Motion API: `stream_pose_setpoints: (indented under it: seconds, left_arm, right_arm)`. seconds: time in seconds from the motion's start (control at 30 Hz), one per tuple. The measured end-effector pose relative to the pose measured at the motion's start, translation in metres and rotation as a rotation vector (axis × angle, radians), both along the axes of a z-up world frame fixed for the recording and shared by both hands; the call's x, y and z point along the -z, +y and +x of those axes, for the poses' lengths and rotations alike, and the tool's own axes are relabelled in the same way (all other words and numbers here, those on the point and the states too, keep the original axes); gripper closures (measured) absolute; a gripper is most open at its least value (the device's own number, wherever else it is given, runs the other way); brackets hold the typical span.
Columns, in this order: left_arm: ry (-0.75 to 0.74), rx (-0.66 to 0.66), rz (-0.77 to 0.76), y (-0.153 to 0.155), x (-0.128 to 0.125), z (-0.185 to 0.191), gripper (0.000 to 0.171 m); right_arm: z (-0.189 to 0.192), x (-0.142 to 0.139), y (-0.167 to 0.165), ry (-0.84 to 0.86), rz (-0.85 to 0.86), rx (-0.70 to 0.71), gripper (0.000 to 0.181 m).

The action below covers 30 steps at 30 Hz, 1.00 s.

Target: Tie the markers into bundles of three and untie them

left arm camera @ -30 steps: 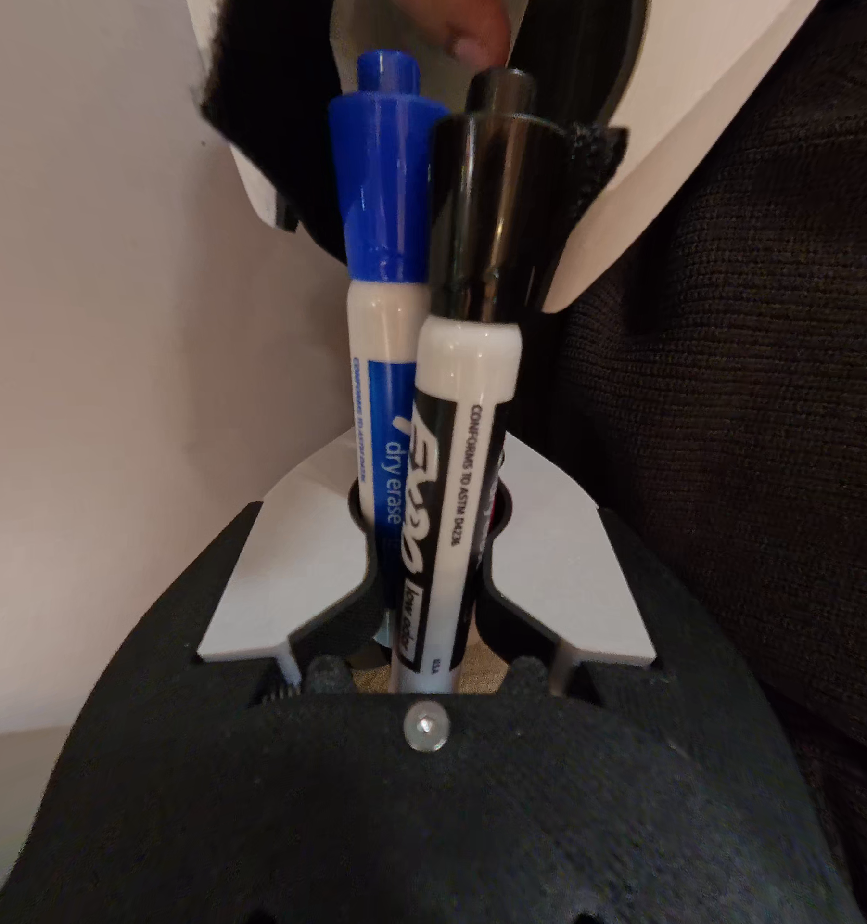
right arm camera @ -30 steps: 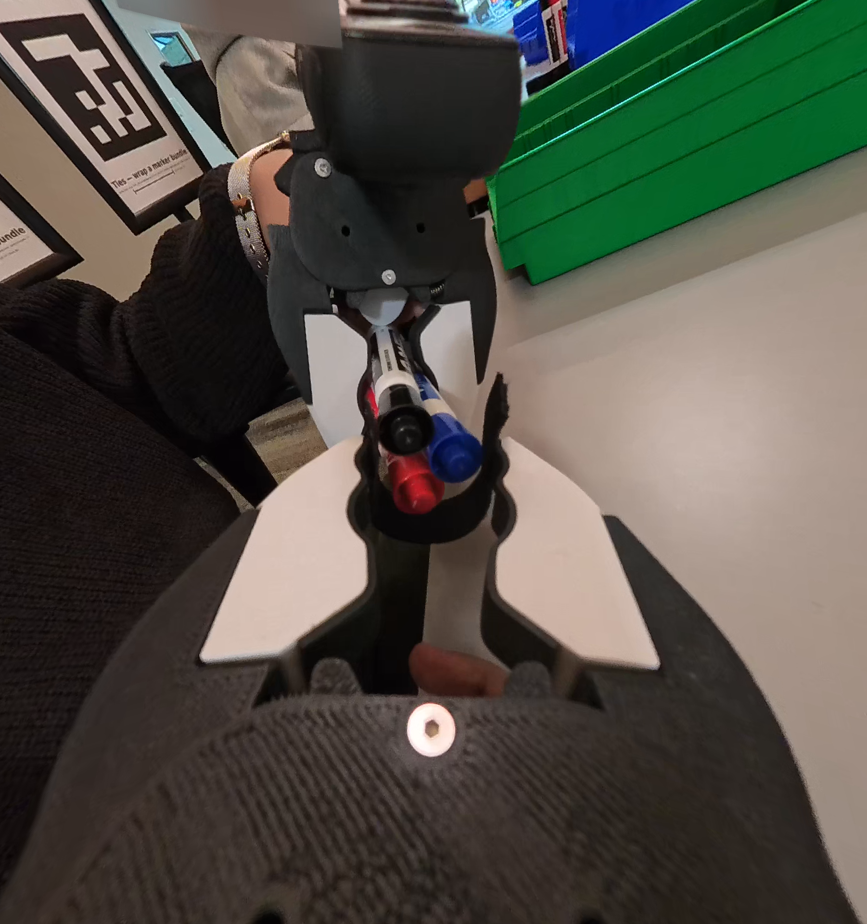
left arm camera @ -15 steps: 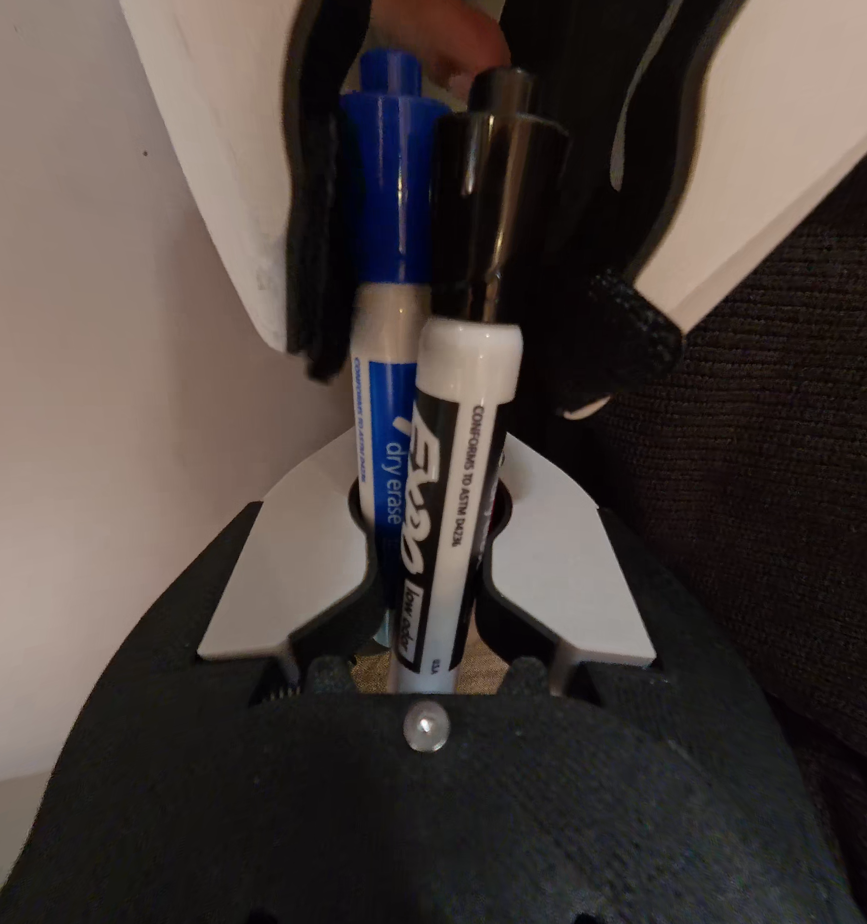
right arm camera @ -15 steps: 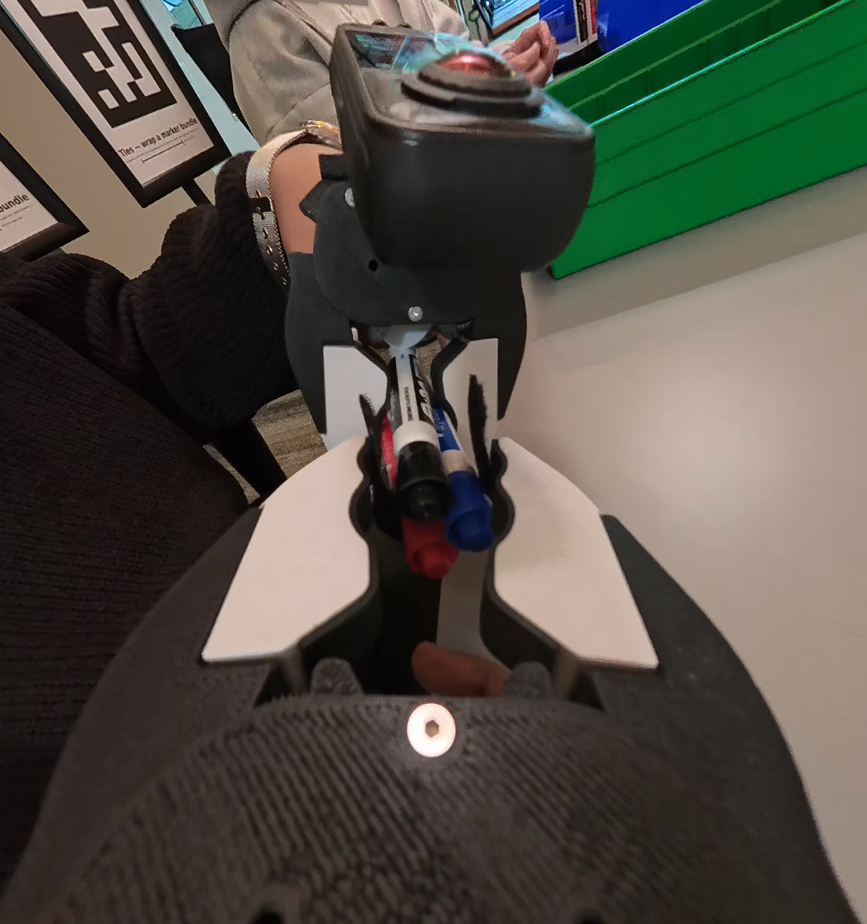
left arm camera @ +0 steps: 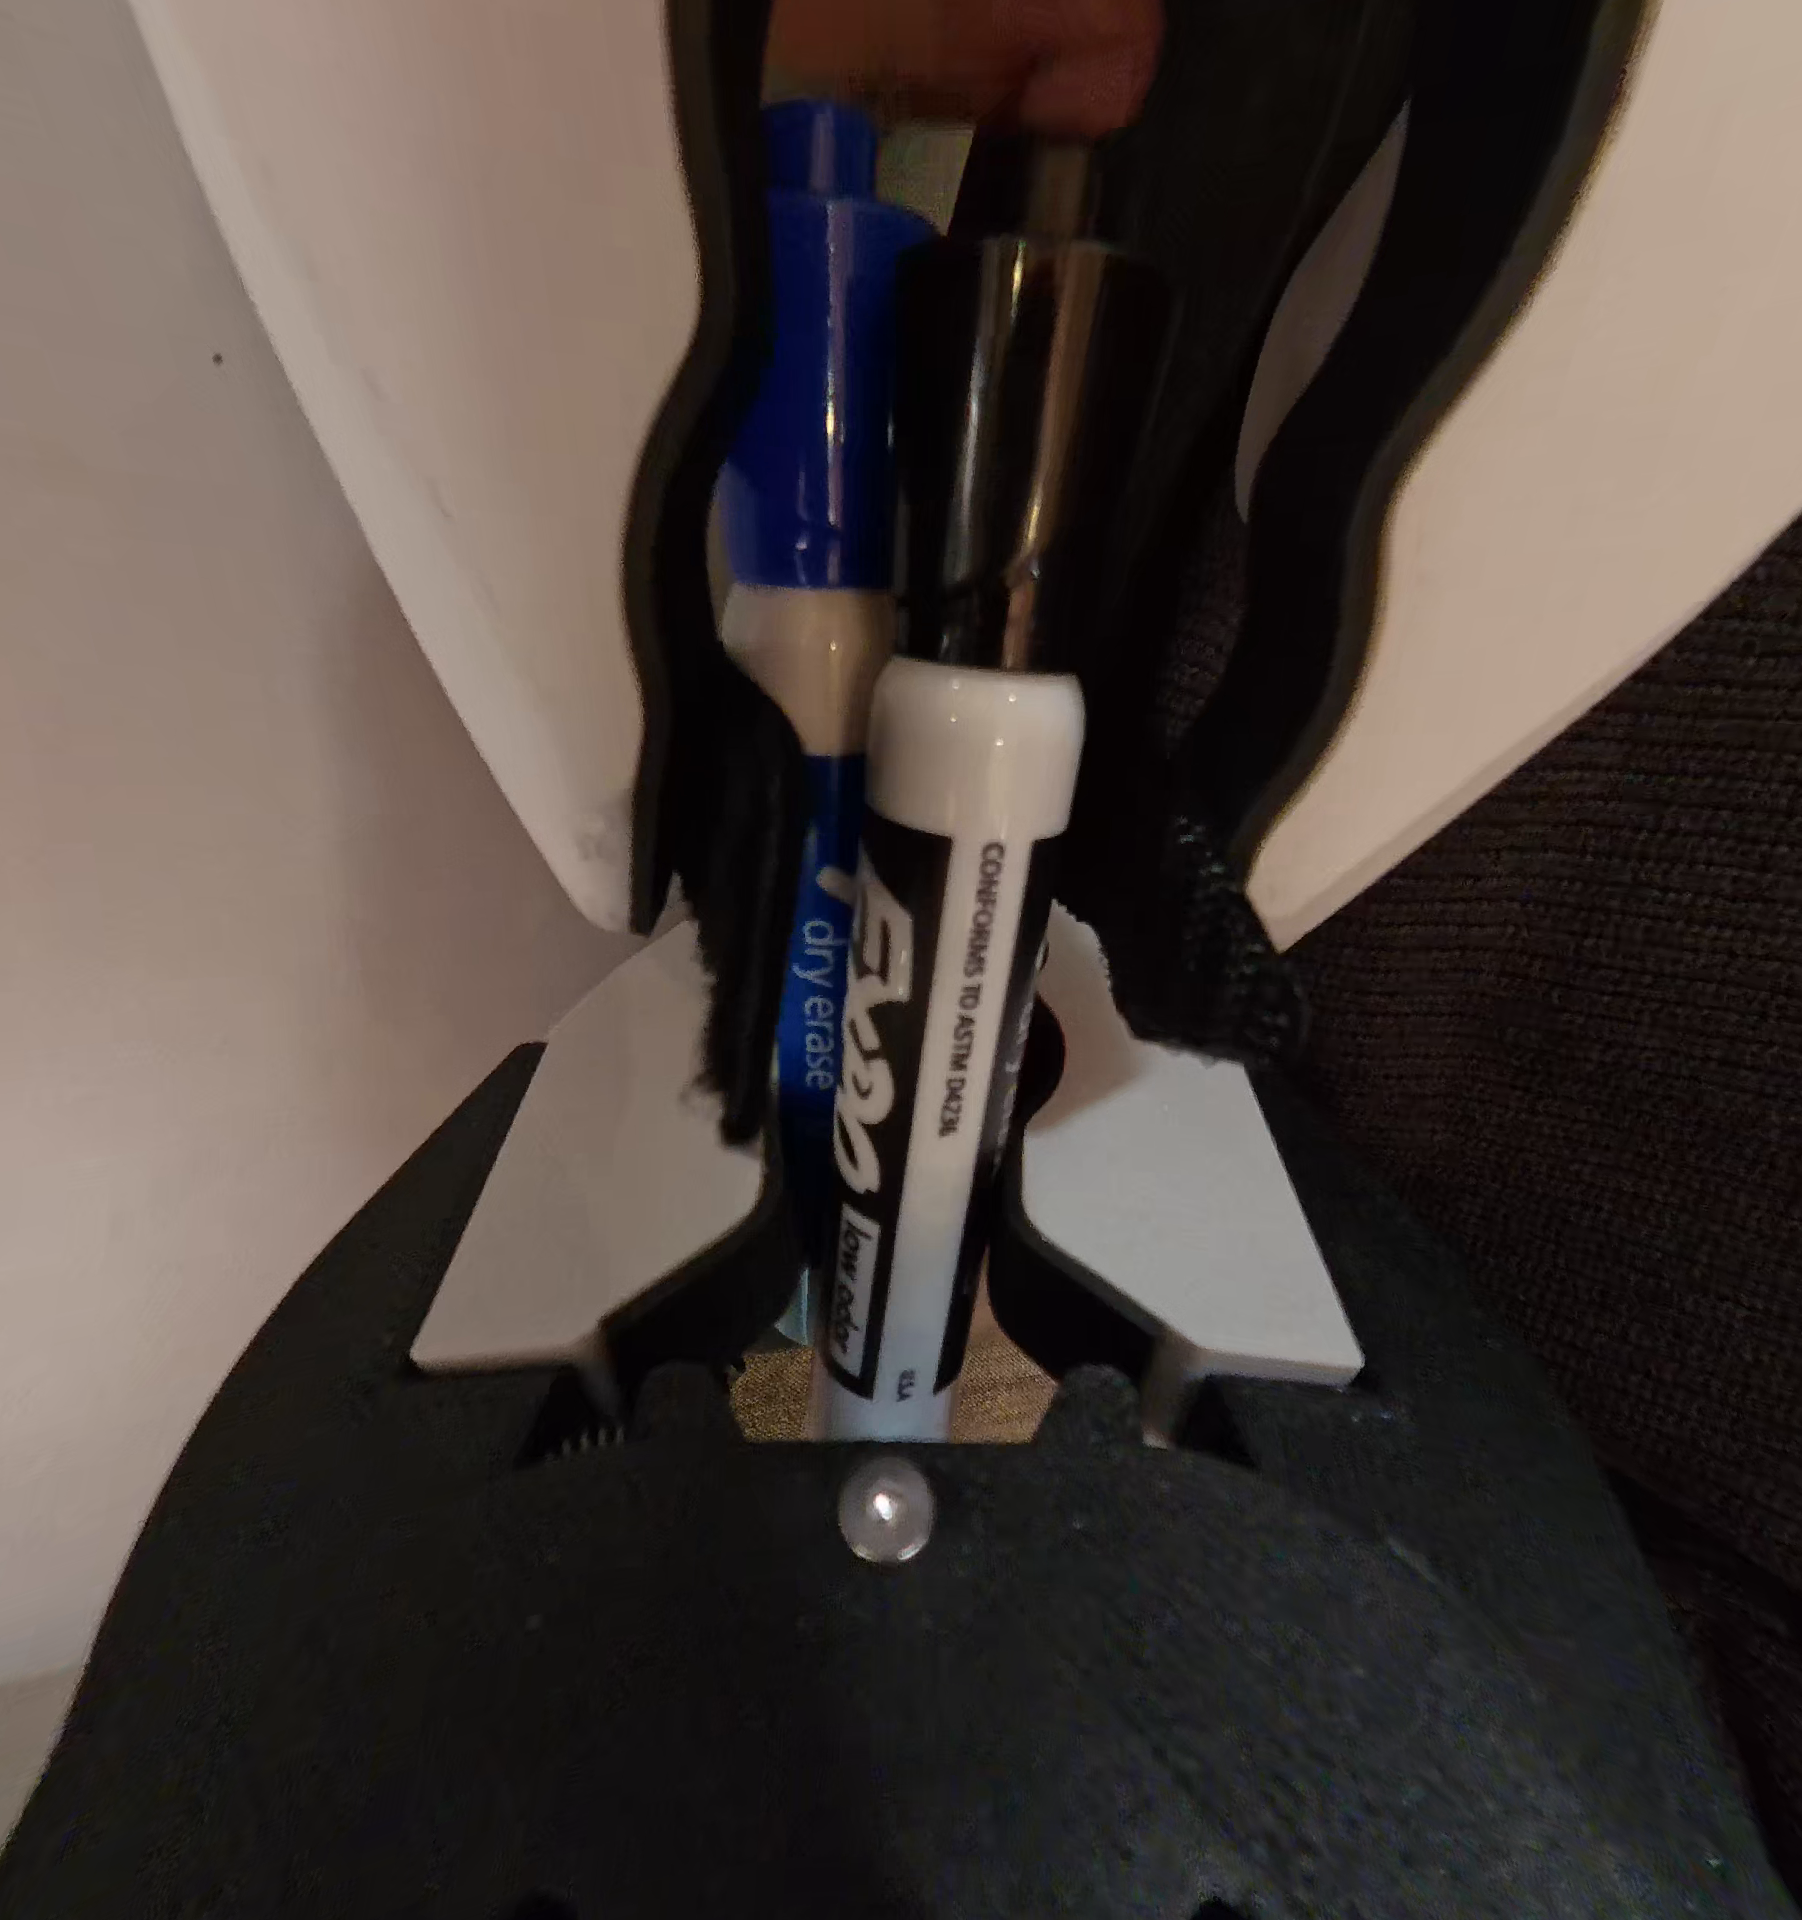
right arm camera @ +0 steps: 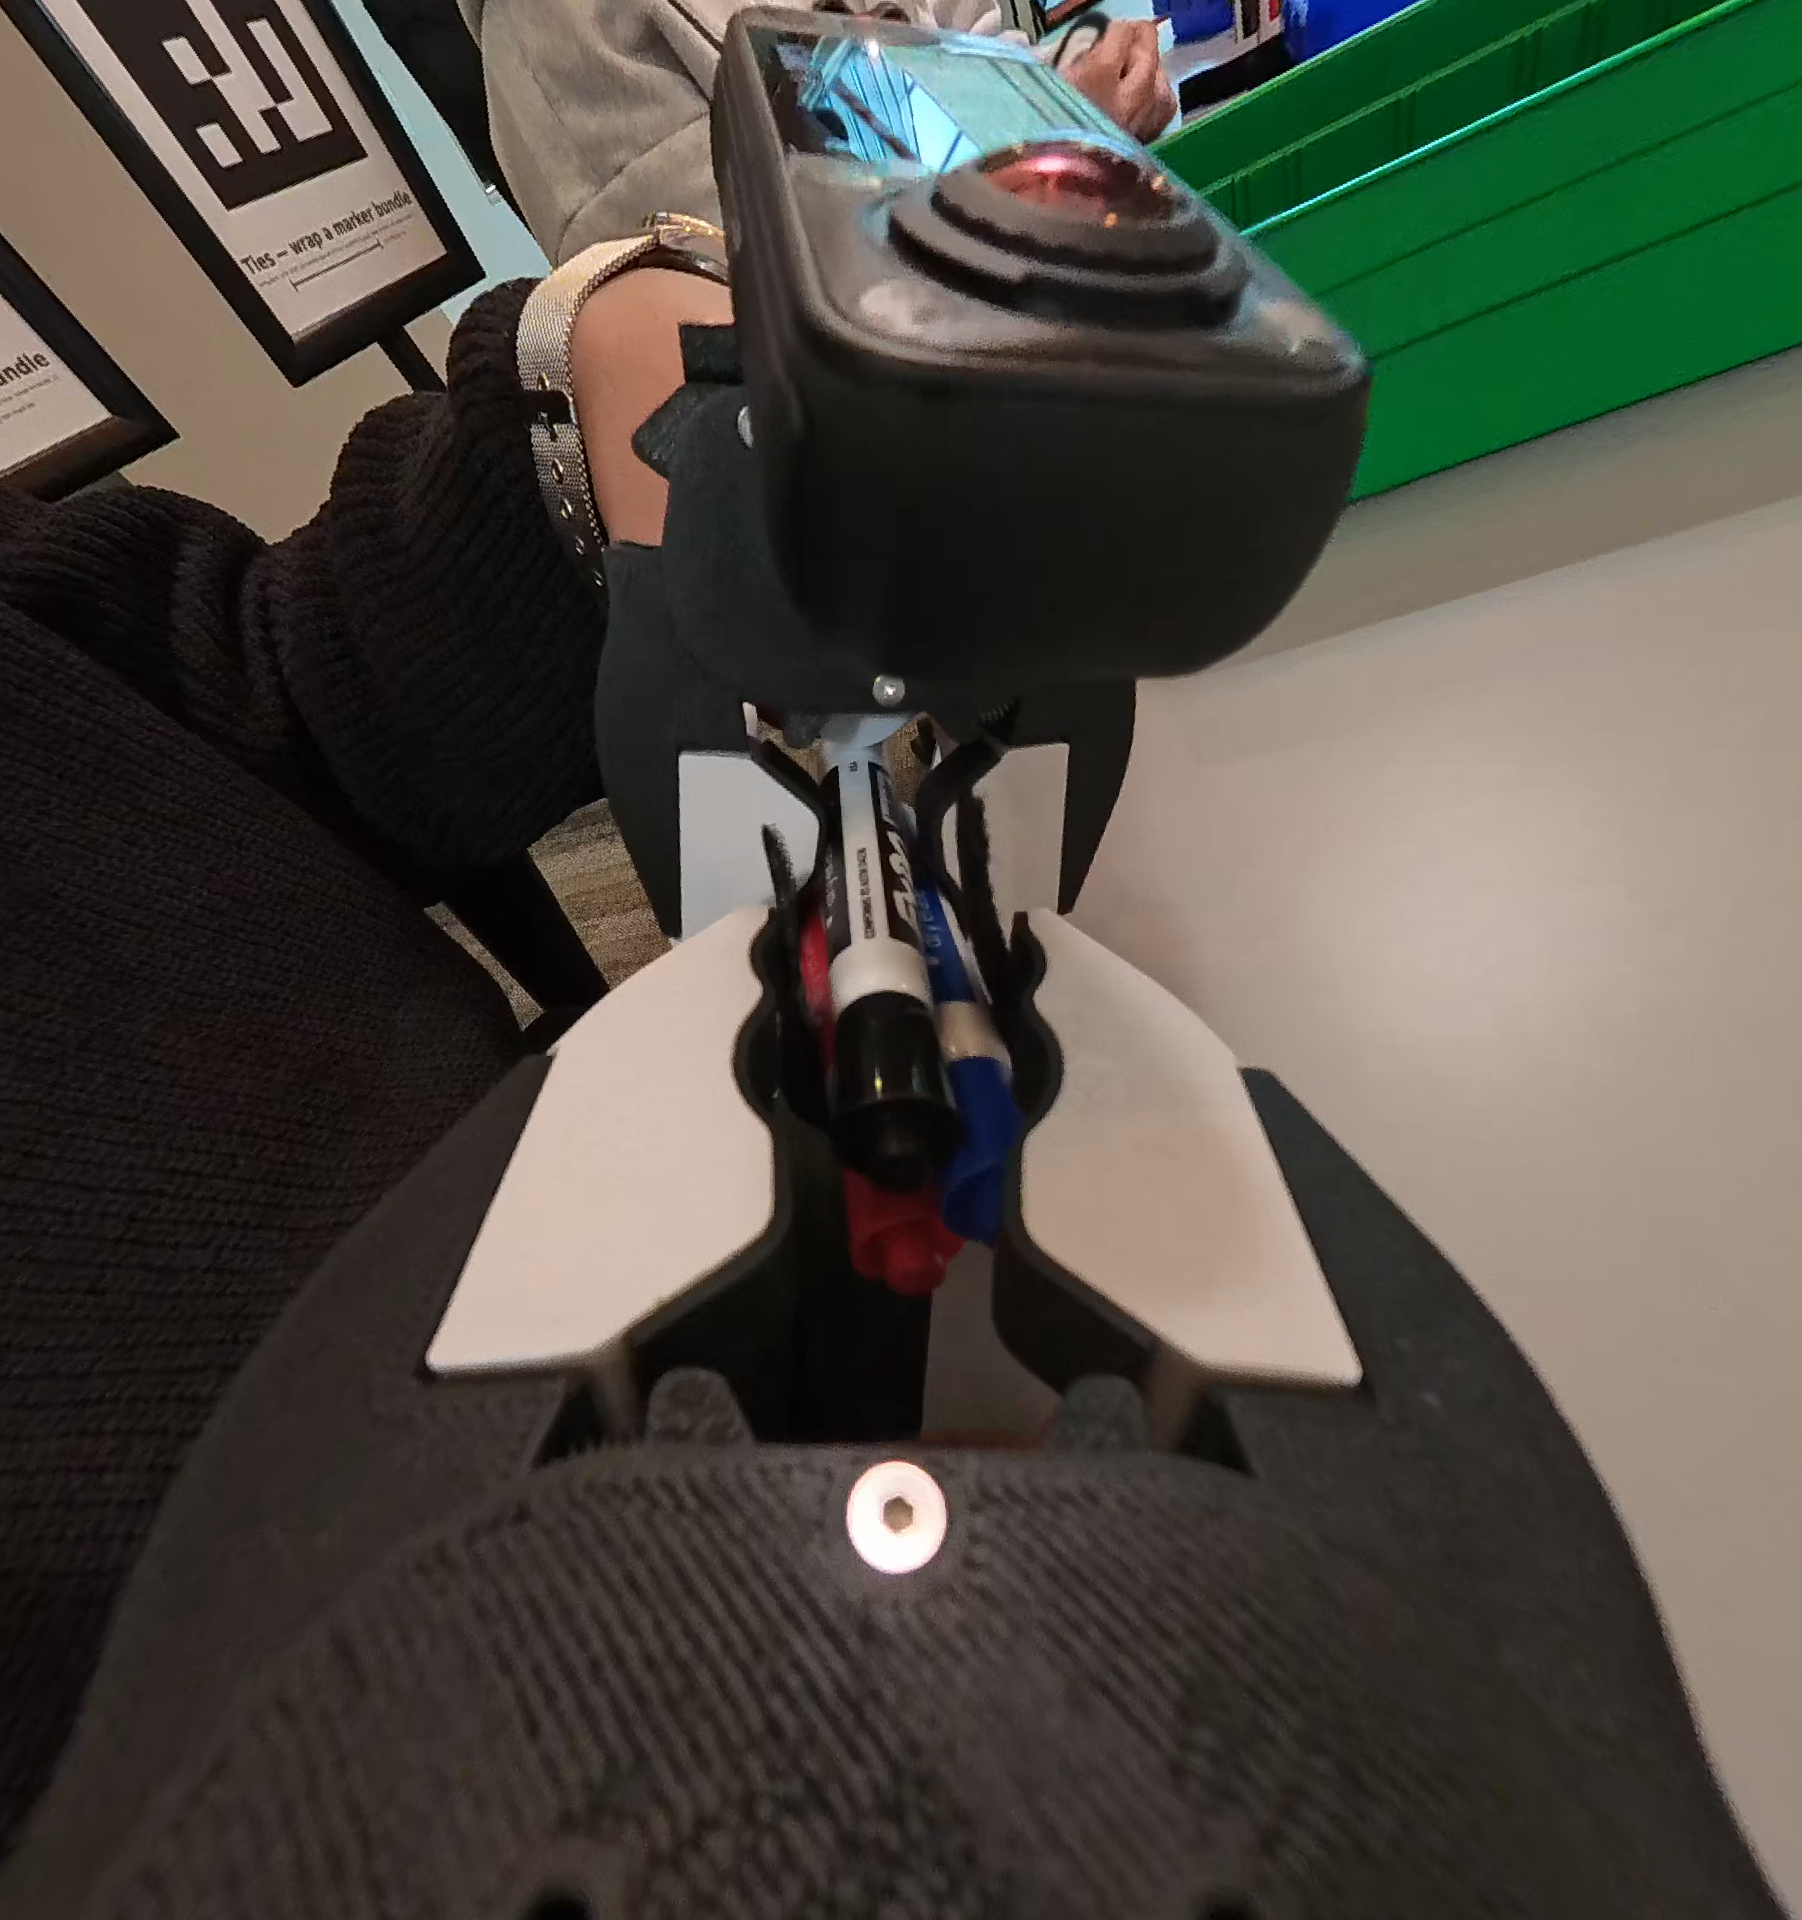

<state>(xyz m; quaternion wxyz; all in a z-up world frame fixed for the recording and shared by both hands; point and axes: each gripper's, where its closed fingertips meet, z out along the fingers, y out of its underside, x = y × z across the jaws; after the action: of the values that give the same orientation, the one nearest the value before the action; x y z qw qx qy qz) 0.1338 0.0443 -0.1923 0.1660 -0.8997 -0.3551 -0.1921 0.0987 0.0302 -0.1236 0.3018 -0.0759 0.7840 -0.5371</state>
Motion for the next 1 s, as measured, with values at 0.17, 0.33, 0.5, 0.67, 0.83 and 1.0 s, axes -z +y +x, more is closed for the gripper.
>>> stream_pose_setpoints:
  seconds: [0.17, 0.33, 0.5, 0.67, 0.83, 1.0]
  left_arm:
    - [-0.001, 0.006, 0.001, 0.002, 0.0007, 0.0002, 0.128]
    - [-0.004, 0.007, 0.002, 0.0027, 0.0011, 0.0005, 0.128]
    - [-0.004, 0.013, 0.004, 0.0033, 0.0015, 0.0011, 0.128]
    - [0.001, 0.019, 0.005, 0.0047, 0.0018, -0.0006, 0.127]
    - [-0.005, 0.027, -0.001, 0.0058, 0.0022, -0.0018, 0.128]
    - [-0.005, 0.046, -0.002, 0.0093, 0.003, -0.0032, 0.127]
  right_arm:
    - [0.0017, -0.0001, -0.0006, -0.002, -0.001, -0.001, 0.139]
    - [0.0031, 0.002, -0.0004, 0.007, 0.003, -0.008, 0.149]
    - [0.0039, 0.0012, -0.0004, -0.002, 0.003, -0.013, 0.154]
    - [0.0027, 0.0005, 0.0009, 0.005, -0.001, -0.005, 0.154]
    - [-0.0003, -0.0023, 0.0039, 0.009, -0.016, 0.012, 0.151]
    - [-0.0021, -0.0018, 0.0066, 0.028, -0.016, 0.024, 0.157]
